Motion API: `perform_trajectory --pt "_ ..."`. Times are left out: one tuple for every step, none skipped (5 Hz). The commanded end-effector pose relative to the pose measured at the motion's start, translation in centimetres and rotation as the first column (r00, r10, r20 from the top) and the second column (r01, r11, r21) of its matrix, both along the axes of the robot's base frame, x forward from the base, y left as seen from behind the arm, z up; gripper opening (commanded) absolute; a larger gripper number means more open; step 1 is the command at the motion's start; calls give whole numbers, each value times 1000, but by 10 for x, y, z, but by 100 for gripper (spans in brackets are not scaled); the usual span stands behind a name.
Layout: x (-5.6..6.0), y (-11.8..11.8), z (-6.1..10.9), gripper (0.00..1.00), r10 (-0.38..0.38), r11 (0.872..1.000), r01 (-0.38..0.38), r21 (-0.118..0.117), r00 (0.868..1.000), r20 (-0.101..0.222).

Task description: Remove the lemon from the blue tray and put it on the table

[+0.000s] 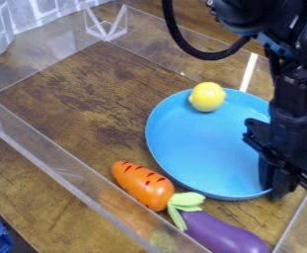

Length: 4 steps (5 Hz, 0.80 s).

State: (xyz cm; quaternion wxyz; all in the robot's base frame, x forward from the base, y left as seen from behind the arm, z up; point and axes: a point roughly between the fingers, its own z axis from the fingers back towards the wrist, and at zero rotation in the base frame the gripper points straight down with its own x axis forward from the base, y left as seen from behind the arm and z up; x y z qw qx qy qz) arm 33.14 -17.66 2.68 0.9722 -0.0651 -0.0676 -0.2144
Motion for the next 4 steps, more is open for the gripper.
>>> perform_trajectory --pt "-4 -1 14 0 -18 1000 18 7 1000 -6" --pt "-1 8 25 0 -30 999 31 20 999 -10" --pt "3 14 31 0 29 999 -29 27 999 -12" --pt "6 18 33 0 89 996 -88 31 996 -15"
